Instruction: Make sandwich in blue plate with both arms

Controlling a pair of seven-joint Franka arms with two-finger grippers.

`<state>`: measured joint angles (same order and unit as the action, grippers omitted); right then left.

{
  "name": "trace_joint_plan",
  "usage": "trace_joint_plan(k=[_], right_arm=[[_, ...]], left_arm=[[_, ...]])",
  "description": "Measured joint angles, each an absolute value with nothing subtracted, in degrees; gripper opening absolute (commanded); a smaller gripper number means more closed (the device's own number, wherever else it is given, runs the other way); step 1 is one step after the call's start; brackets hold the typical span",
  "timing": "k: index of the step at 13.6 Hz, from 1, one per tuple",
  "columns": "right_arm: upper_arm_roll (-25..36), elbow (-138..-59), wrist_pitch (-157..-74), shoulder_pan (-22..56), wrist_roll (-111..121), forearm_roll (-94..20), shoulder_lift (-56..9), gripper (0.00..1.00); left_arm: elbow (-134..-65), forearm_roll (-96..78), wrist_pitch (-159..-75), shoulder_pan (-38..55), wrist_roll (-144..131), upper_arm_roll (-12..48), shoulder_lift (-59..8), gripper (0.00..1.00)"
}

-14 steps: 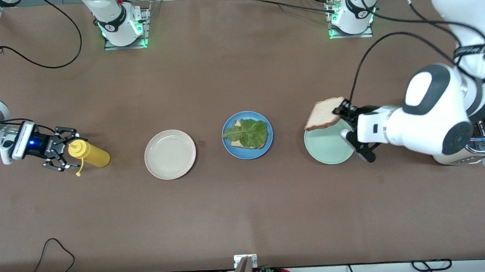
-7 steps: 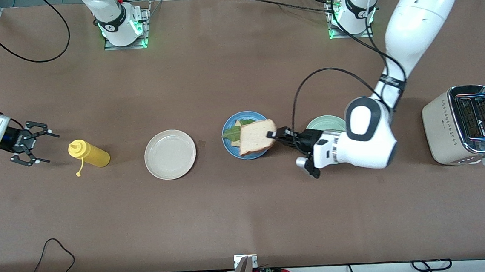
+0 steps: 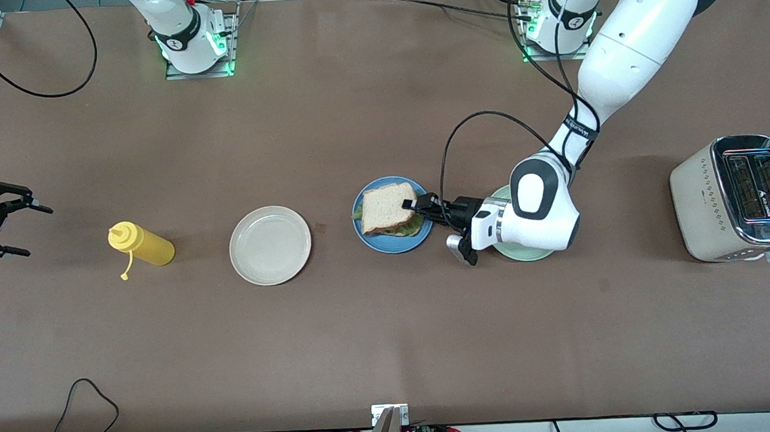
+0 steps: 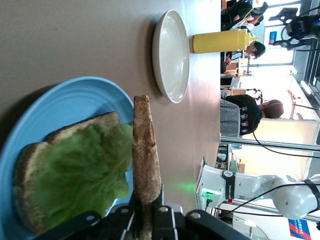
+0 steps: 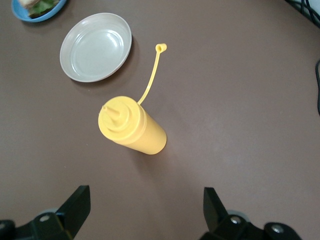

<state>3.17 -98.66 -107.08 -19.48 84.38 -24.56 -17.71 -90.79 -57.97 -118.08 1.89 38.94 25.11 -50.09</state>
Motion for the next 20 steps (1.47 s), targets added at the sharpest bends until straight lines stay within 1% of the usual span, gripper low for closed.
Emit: trace_joint_plan(k=[4, 6, 9, 11, 14, 18, 20], right_arm=[[2.8, -98.6, -107.3, -11.5, 52.8, -11.9, -14.3, 1.00], [2.8, -98.7, -107.3, -8.7, 41.5, -9.1, -13.6, 1.00], [2.8, -98.7, -105.7, -7.0, 28.9, -4.4, -13.0, 1.00], [2.8, -98.0, -102.9, -4.8, 18.8, -1.6, -12.2, 1.00], [2.8, -92.5, -96.0, -1.0, 8.1, 0.6, -11.3, 1.00], [4.8, -86.6, -94.5, -2.0, 7.4, 0.6, -10.6, 1.00], [5.6, -85.1, -92.0, -2.6, 7.2, 0.1, -9.9, 1.00]], left_arm=[[-90.6, -57.1, -118.2, 0.3, 39.6, 24.2, -50.1, 1.00], [-90.6, -51.0, -117.8, -0.6, 39.0, 23.5, -48.4, 1.00], [-90.3, -38.5, -114.7, -1.5, 32.1, 23.4, -44.0, 1.00], [-90.0, -27.1, -111.4, -1.4, 24.9, 23.4, -39.3, 1.00], [-89.4, -6.9, -102.9, -1.2, 17.6, 23.6, -32.9, 1.00], [-86.9, 11.4, -92.2, -1.1, 16.0, 23.5, -26.0, 1.00], [-85.2, 13.7, -89.7, -1.2, 15.6, 22.8, -22.1, 1.00]])
